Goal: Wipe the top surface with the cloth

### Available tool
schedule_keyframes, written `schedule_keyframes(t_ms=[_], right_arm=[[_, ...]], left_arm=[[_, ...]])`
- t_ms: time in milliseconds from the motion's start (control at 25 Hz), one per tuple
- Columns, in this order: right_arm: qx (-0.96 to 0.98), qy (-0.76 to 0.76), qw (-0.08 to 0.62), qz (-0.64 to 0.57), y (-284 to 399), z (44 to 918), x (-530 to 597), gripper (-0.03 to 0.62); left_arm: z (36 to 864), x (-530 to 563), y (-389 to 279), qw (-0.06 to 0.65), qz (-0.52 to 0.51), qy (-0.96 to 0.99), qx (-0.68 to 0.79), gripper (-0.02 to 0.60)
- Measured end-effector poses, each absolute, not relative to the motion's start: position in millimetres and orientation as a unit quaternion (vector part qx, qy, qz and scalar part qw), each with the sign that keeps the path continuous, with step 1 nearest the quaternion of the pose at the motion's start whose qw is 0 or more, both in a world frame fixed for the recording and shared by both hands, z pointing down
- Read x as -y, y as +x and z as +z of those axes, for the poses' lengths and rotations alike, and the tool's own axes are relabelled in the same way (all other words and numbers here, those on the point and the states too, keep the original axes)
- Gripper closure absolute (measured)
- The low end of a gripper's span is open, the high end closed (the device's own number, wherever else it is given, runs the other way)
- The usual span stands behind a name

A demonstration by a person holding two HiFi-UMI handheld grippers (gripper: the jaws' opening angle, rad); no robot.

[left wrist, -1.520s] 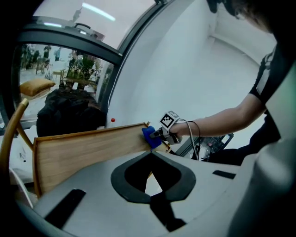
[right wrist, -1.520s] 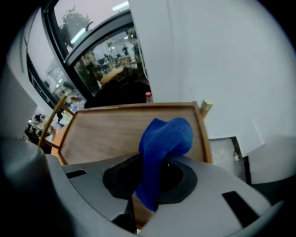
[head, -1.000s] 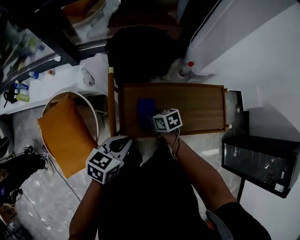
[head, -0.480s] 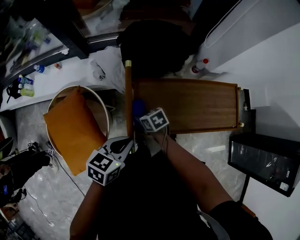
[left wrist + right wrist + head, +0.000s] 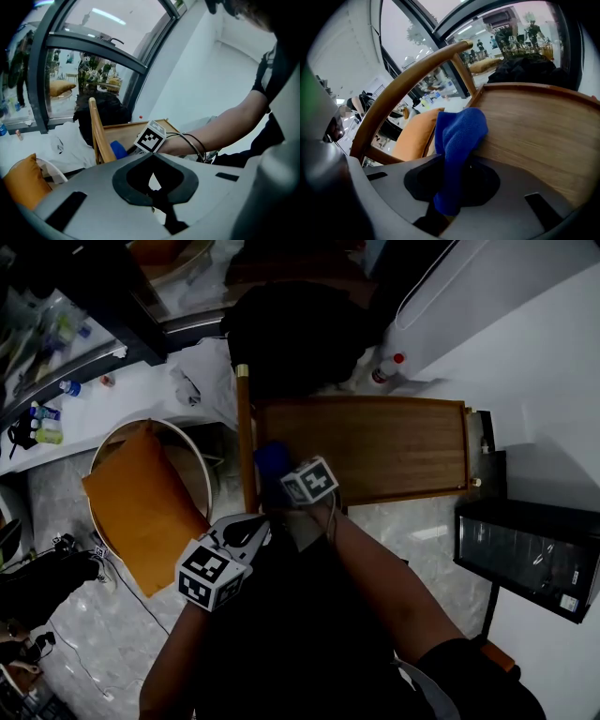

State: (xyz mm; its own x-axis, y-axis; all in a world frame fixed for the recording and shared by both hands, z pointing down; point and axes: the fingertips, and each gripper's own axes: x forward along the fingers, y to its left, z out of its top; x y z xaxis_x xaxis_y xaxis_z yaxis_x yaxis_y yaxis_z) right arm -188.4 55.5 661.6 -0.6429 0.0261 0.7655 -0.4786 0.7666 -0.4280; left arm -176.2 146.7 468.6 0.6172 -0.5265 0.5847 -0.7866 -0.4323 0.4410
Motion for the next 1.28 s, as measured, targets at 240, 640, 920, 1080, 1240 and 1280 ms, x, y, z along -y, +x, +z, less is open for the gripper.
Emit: schedule_keyframes(t_ms=[240,640,920,1080,1240,1280], right_arm=[[0.847,0.136,0.41,0.31,-170,661,-51,0.516],[0.845,0.156,0.409,0.307,-119,660,-26,0.516],[0.836,0.165,0.425,0.304,-73,658,-9,0.516],[0.831,0.168,0.429,0.312,-47,656,0,0.516],[0.829,0.171,0.429,0.317,-20,656,10,0.516],[0.828,0.172,0.429,0.319,-13,657,11,0.516]], left_arm=[[469,-146,-162,0.359,0.182,0.822,0.402,0.577],[466,-134,-120,0.36,0.183,0.824,0.396,0.577],[459,-114,-84,0.362,0.172,0.828,0.393,0.577],[454,-101,-62,0.359,0.169,0.83,0.391,0.577],[457,-93,-40,0.361,0.172,0.832,0.386,0.577],[458,-92,-34,0.361,0.175,0.832,0.383,0.577]])
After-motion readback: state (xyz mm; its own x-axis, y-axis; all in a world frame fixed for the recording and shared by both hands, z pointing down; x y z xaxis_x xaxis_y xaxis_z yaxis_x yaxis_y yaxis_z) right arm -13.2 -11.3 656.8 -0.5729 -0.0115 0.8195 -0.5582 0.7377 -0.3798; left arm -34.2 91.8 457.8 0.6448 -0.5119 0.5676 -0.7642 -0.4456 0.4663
